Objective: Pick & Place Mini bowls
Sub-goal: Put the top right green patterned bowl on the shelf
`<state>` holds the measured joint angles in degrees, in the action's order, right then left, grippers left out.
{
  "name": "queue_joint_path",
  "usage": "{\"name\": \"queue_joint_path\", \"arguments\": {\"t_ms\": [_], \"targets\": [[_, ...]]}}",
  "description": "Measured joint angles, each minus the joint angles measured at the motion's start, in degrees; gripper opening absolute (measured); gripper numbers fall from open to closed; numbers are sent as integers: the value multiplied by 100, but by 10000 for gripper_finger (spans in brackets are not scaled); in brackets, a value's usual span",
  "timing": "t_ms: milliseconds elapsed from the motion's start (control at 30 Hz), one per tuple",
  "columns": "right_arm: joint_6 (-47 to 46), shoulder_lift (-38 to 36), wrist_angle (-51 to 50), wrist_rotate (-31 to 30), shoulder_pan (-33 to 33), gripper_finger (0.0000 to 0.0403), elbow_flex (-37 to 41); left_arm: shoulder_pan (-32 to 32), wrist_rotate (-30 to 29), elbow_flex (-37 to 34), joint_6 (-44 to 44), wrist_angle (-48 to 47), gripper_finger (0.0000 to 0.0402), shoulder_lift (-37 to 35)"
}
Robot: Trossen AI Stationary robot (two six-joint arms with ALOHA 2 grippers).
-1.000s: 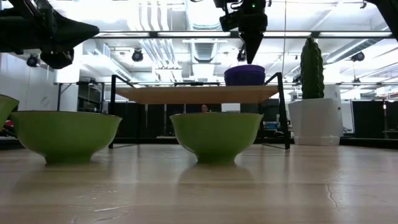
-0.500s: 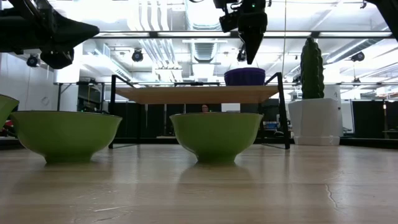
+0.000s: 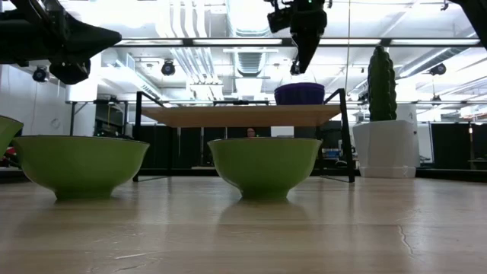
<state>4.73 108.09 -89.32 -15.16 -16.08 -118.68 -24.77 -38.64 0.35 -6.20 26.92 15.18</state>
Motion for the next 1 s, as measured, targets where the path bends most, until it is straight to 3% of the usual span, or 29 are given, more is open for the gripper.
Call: {"name": "queue_joint_path", "arguments": {"t_ms": [667, 1000], "targets": [[317, -4, 59, 263, 1189, 9, -226, 1, 1, -1, 0, 2, 0, 0], [540, -5, 736, 558, 2108, 13, -116, 1, 1, -1, 0, 0, 0, 0]]}}
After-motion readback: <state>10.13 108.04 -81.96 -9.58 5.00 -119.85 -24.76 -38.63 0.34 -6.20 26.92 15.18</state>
